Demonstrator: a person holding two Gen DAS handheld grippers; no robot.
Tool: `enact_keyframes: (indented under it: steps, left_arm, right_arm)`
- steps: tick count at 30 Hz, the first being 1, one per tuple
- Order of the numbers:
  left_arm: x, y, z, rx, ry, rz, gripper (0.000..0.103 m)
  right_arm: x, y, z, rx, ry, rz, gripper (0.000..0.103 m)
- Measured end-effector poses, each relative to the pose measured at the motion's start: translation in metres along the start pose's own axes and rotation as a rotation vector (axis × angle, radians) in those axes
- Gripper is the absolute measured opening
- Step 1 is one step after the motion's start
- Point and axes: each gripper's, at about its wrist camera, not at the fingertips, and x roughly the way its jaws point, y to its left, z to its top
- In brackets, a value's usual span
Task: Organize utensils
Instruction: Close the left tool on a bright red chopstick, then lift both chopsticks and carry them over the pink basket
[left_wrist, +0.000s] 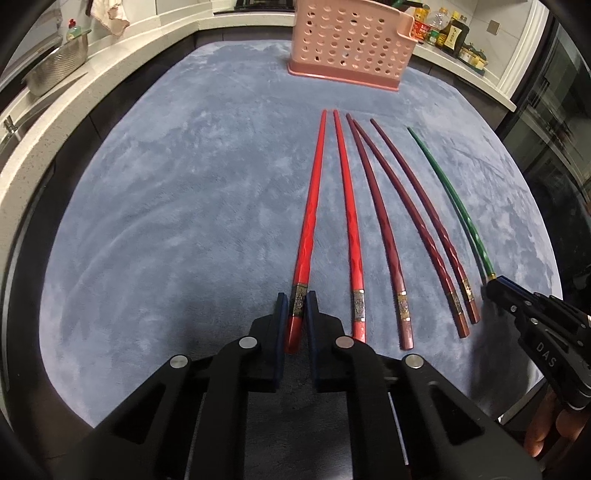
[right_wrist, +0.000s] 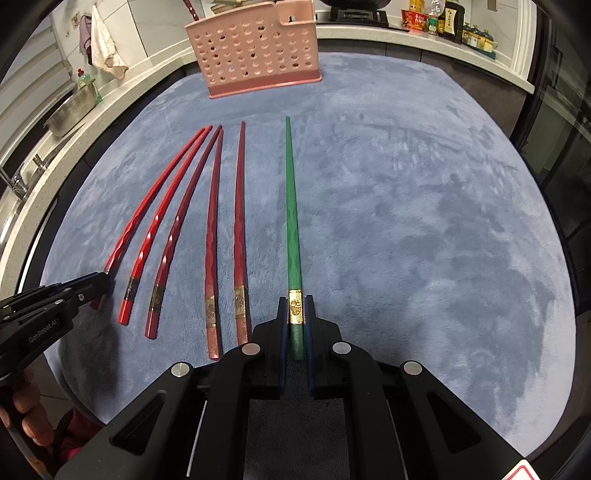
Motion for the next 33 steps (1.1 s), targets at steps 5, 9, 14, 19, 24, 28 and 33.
enact_keyframes:
  steps: [5, 9, 14, 19, 24, 28, 33]
  left_arm:
    - [-0.013, 0.005, 0.008, -0.020, -0.031, 0.005, 0.009]
    - [-0.028, 0.011, 0.018, -0.040, -0.067, 0.000, 0.009]
    - [-0.049, 0.017, 0.039, -0.060, -0.120, -0.008, 0.009]
    - [-0.071, 0.018, 0.063, -0.056, -0.180, -0.009, 0.009]
    - [-0.091, 0.020, 0.091, -0.051, -0.241, -0.005, 0.007]
    - [-0.104, 0.020, 0.117, -0.044, -0.291, 0.003, 0.006]
    - [-0.121, 0.016, 0.151, -0.030, -0.362, 0.011, 0.006]
  right_arm:
    - [-0.017, -0.002, 0.010, 0.005, -0.048, -0.002, 0.007]
    - [-0.034, -0.003, 0.024, 0.024, -0.094, 0.007, 0.007]
    - [-0.060, -0.007, 0.049, 0.044, -0.163, 0.019, 0.007]
    - [-0.082, -0.012, 0.076, 0.063, -0.228, 0.032, 0.007]
    - [-0.102, -0.018, 0.103, 0.072, -0.293, 0.038, 0.007]
    - [-0.113, -0.024, 0.123, 0.082, -0.338, 0.048, 0.007]
    - [-0.122, -0.029, 0.152, 0.094, -0.390, 0.064, 0.007]
